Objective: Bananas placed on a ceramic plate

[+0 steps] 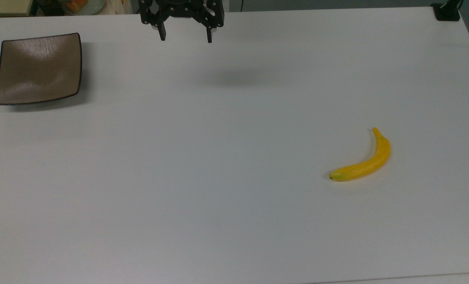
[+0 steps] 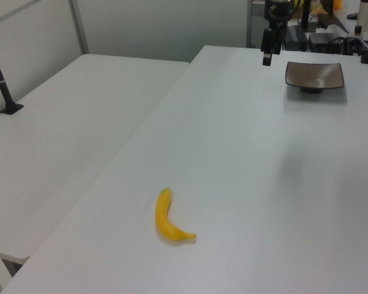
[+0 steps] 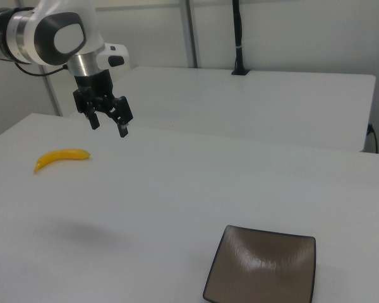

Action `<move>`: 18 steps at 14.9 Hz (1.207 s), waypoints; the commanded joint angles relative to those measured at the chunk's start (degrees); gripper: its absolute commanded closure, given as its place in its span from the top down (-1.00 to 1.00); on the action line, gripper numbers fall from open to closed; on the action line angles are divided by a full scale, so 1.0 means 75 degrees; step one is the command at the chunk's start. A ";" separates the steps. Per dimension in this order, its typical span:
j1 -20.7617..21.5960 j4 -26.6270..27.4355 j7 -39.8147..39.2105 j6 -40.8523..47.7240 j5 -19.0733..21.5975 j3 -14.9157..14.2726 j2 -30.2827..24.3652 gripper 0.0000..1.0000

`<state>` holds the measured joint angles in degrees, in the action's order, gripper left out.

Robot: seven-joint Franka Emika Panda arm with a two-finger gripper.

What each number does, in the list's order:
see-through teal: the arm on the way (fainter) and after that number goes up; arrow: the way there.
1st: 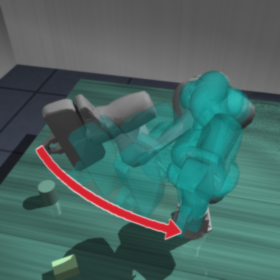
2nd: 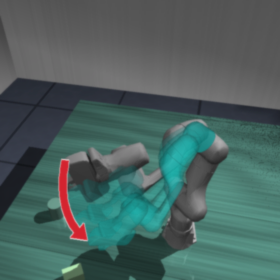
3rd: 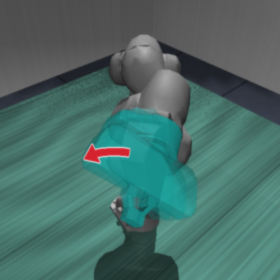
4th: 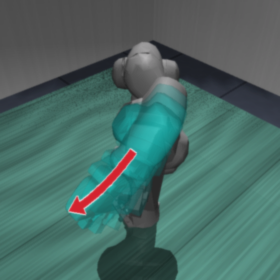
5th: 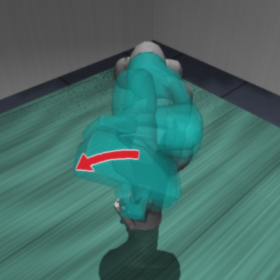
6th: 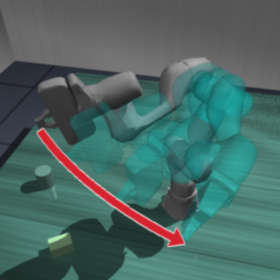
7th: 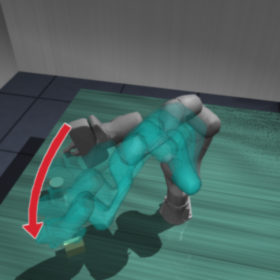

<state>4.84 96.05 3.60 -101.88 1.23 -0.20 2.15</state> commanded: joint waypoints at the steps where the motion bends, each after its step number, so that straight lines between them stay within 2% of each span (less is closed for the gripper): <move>1: -0.0058 0.0260 -0.0175 -0.0022 0.0010 -0.0032 -0.0240 1.00; 11: -0.0059 0.0271 -0.0047 -0.0115 0.0058 0.0015 -0.0146 1.00; 18: -0.0012 0.0248 0.0094 -0.0162 0.0737 0.0039 -0.0018 1.00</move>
<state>4.46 96.62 3.69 -101.88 4.35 -0.06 2.31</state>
